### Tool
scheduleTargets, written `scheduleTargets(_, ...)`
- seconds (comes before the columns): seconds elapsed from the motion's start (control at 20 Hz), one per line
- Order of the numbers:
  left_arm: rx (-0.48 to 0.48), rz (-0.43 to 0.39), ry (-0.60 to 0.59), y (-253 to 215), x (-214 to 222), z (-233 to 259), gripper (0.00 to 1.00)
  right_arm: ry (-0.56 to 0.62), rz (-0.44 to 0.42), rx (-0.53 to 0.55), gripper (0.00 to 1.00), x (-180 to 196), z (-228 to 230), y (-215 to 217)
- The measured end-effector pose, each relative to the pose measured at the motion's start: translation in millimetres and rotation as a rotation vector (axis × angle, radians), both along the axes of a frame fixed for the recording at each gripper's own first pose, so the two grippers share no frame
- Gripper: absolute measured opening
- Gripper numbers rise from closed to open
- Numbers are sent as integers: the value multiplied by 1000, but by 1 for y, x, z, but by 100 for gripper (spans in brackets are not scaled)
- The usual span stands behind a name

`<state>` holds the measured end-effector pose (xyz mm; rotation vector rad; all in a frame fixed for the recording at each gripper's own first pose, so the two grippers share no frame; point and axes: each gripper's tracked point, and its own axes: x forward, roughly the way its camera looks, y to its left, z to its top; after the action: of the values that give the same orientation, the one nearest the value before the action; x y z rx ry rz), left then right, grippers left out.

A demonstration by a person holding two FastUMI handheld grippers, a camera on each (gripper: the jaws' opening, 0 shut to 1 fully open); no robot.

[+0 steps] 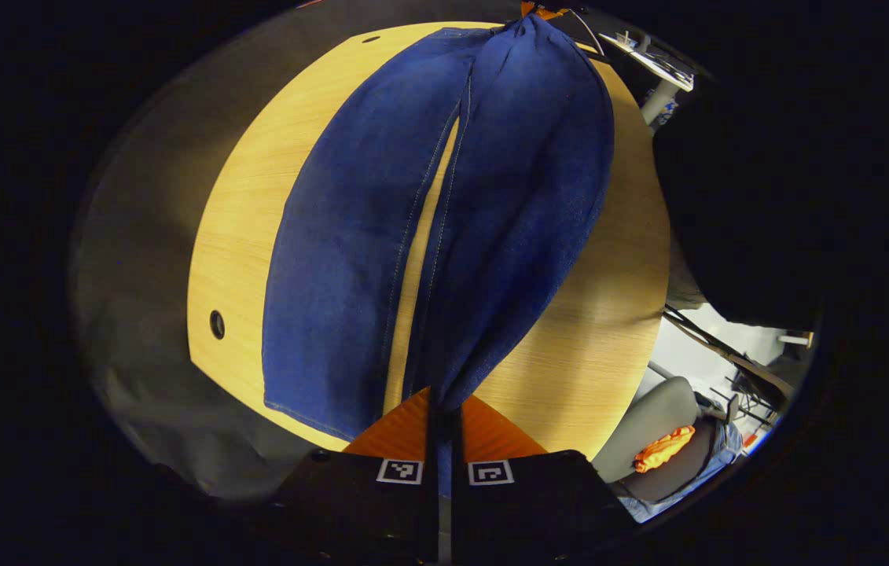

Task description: Grasp the waist and the cuffs of the jeans and fold them to make the two legs overlap; first hold the waist and fold one-third of the jeans toward the cuffs, then hold the cuffs and fold the remaining one-third in the same direction to finish folding.

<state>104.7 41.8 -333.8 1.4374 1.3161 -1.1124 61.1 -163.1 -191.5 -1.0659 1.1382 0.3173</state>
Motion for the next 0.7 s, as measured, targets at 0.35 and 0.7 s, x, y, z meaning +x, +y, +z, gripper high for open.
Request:
scheduleTargets(0.35,71,-30,151,-12,88,-17,8,139,-182,105,3,59,18,1)
scheduleTargets(0.7,177,-60,154,-13,176,-65,13,34,-373,201,2,165,6,1)
